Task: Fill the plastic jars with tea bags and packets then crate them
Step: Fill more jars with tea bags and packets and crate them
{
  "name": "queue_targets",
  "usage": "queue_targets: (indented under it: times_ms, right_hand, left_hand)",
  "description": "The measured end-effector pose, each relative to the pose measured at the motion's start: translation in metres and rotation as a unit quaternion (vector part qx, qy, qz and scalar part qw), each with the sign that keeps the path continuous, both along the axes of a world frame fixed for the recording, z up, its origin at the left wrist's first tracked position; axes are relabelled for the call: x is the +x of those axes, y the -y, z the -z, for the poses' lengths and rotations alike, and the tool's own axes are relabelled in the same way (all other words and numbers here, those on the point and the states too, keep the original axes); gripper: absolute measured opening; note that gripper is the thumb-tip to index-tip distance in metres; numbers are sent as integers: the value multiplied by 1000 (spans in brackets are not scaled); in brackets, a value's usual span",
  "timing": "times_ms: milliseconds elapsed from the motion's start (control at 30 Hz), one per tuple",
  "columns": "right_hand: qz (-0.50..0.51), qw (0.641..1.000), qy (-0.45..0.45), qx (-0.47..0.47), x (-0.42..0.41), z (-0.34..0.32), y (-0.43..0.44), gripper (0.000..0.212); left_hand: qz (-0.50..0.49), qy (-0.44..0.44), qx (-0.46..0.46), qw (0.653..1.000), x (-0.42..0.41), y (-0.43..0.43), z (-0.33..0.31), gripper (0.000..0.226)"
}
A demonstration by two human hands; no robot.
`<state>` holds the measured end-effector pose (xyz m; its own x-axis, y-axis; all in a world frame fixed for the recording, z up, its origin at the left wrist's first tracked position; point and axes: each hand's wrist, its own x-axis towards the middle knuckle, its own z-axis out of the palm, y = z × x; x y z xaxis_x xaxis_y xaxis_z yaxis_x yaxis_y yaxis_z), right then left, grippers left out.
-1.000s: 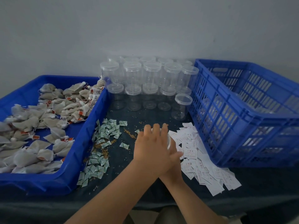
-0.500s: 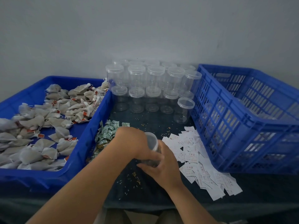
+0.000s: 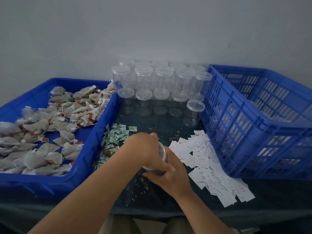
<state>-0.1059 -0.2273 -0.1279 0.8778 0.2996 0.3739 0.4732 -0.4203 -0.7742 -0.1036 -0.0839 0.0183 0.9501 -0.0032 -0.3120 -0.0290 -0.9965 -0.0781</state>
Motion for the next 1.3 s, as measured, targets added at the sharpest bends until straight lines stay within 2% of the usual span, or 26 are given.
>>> queue_targets:
  times_ms: [67, 133, 200, 300, 400, 433, 500, 567, 633, 700, 800, 867, 933, 967, 1000, 1133, 1233, 1300]
  right_hand:
    - [-16, 1000, -7, 0, -1, 0, -1, 88]
    - [-17, 1000, 2, -5, -1, 0, -3, 87]
    - [-9, 1000, 15, -8, 0, -2, -4, 82]
    - [-6, 1000, 18, -10, 1, -1, -3, 80]
    - [-5, 1000, 19, -24, 0, 0, -5, 89]
    - [-7, 999, 18, -26, 0, -1, -5, 89]
    - [-4, 1000, 15, -22, 1, -3, -4, 81]
    - [-1, 1000, 3, -3, 3, -2, -2, 70]
    - [-6, 1000, -7, 7, 2, 0, -1, 69]
    - [-12, 1000, 2, -2, 1, 1, -2, 70]
    - [4, 1000, 15, -2, 4, 4, -2, 81]
    - [52, 998, 35, 16, 4, 7, -1, 94]
    - [88, 995, 35, 42, 3, 6, 0, 95]
    - [96, 994, 28, 52, 3, 4, -1, 92]
    - [100, 993, 22, 59, 3, 3, -1, 88]
    - [94, 991, -3, 93, 6, 4, 0, 91]
    - [86, 992, -14, 94, 7, 8, 1, 94]
    - [86, 992, -20, 87, 8, 10, 1, 99]
  left_hand:
    - [15, -40, 0, 999, -3, -5, -3, 132]
    - [5, -61, -43, 997, -3, -12, -2, 120]
    - [-20, -23, -61, 998, -3, -17, 3, 108]
    - [-41, 48, -11, 998, -2, -19, 17, 116]
    - [-45, 123, -20, 991, -2, -19, 25, 118]
    - [-20, 155, -41, 987, -4, -20, 26, 111]
    - [83, 188, -96, 974, -7, -20, 30, 82]
    - [172, 153, -121, 966, -12, -22, 28, 72]
    - [172, 125, -112, 971, -13, -29, 24, 69]
    - [133, 148, -112, 974, -10, -34, 25, 65]
    - [57, 171, -184, 966, -2, -38, 26, 46]
    - [-22, 155, -305, 939, 8, -48, 29, 35]
    - [-194, 134, -496, 836, 18, -65, 39, 27]
    - [-247, 139, -531, 798, 19, -74, 47, 24]
    - [-249, 148, -512, 809, 20, -80, 58, 28]
    - [-181, 179, -333, 908, 19, -88, 109, 35]
    - [-162, 227, -229, 933, 20, -90, 129, 35]
    - [-155, 232, -191, 941, 18, -88, 132, 40]
